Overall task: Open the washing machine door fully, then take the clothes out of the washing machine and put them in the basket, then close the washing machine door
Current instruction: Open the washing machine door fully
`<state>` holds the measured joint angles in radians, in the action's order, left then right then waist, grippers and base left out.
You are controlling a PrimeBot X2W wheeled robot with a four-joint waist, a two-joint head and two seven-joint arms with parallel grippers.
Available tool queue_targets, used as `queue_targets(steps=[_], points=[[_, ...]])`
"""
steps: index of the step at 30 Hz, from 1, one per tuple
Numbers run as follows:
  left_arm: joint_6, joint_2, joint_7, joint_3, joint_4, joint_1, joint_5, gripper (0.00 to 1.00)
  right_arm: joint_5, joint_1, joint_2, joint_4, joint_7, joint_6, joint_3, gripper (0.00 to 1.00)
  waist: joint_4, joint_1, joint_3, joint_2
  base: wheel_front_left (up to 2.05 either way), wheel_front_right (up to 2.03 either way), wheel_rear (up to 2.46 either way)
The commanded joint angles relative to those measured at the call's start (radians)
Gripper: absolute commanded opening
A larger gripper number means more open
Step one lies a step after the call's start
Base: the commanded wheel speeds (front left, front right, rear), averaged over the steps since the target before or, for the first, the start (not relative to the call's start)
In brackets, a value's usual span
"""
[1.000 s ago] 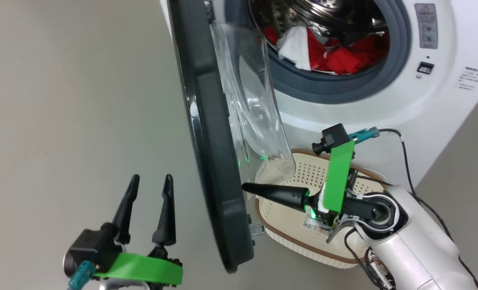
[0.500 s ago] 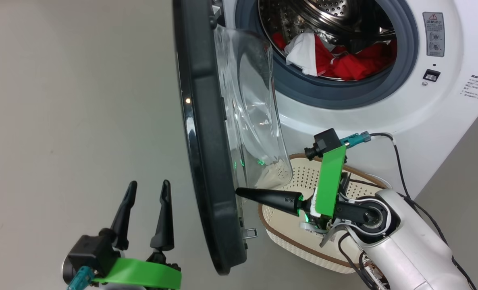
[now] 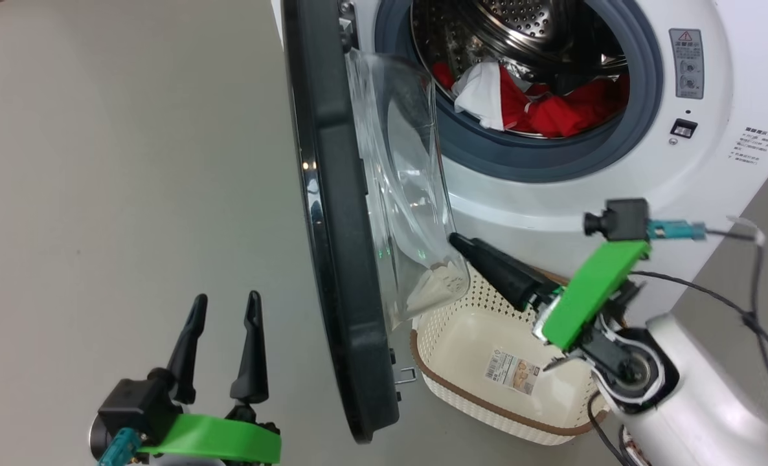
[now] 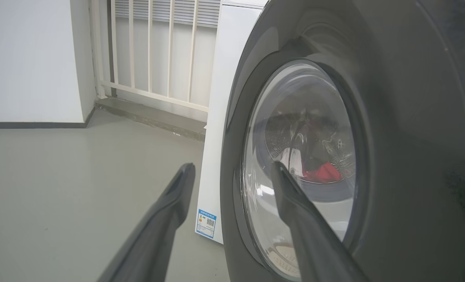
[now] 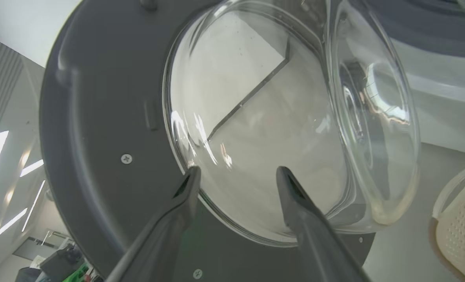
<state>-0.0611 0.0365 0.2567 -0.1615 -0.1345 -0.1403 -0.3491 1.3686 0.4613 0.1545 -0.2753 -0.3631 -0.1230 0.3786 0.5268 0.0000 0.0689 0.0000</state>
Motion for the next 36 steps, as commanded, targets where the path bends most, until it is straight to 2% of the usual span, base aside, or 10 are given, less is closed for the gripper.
queue_targets(steps=[1,5,10,13,16,18,22,26,28,36], points=[[0.004,0.014,0.005,0.037,0.019,-0.003,-0.008,1.0,-0.054,-0.006,0.01,0.029,0.068,-0.008,0.022,1.0,-0.002,0.0,-0.004,0.0,0.0,0.0,0.0],[0.007,0.014,0.005,0.042,0.015,0.002,-0.008,1.0,-0.183,-0.021,0.045,-0.02,0.268,-0.008,0.07,1.0,-0.011,0.0,-0.009,0.0,0.0,0.0,0.0],[0.009,0.014,0.005,0.059,0.017,0.012,0.001,1.0,-0.372,0.013,0.067,-0.155,0.513,-0.008,0.12,1.0,-0.031,0.0,-0.013,0.0,0.0,0.0,0.0],[0.008,0.014,0.005,0.063,0.017,0.017,0.003,1.0,-0.479,0.04,0.059,-0.233,0.6,-0.008,0.128,1.0,-0.039,0.0,-0.015,0.0,0.0,0.0,0.0],[0.009,0.014,0.005,0.069,0.016,0.02,0.006,1.0,-0.583,0.046,0.038,-0.29,0.622,-0.008,0.086,1.0,-0.046,0.0,-0.016,0.0,0.0,0.0,0.0],[0.012,0.014,0.005,0.072,0.02,0.02,0.01,1.0,-0.677,0.04,0.015,-0.282,0.624,-0.008,0.012,1.0,-0.051,0.0,-0.014,0.0,0.0,0.0,0.0],[0.015,0.014,0.005,0.077,0.03,0.02,0.021,1.0,-0.91,-0.024,-0.029,-0.202,0.624,-0.008,-0.117,1.0,-0.057,0.0,-0.006,0.0,0.0,0.0,0.0],[0.018,0.014,0.005,0.078,0.037,0.019,0.019,1.0,-1.092,-0.107,-0.063,-0.099,0.625,-0.008,-0.209,1.0,-0.059,0.0,0.001,0.0,0.0,0.0,0.0],[0.019,0.014,0.005,0.077,0.04,0.018,0.017,1.0,-1.14,-0.149,-0.075,-0.063,0.625,-0.008,-0.244,1.0,-0.058,0.0,0.002,0.0,0.0,0.0,0.0],[0.024,0.014,0.005,0.075,0.036,0.018,0.015,1.0,-1.141,-0.224,-0.098,-0.094,0.625,-0.008,-0.304,1.0,-0.055,0.0,0.002,0.0,0.0,0.0,0.0]])
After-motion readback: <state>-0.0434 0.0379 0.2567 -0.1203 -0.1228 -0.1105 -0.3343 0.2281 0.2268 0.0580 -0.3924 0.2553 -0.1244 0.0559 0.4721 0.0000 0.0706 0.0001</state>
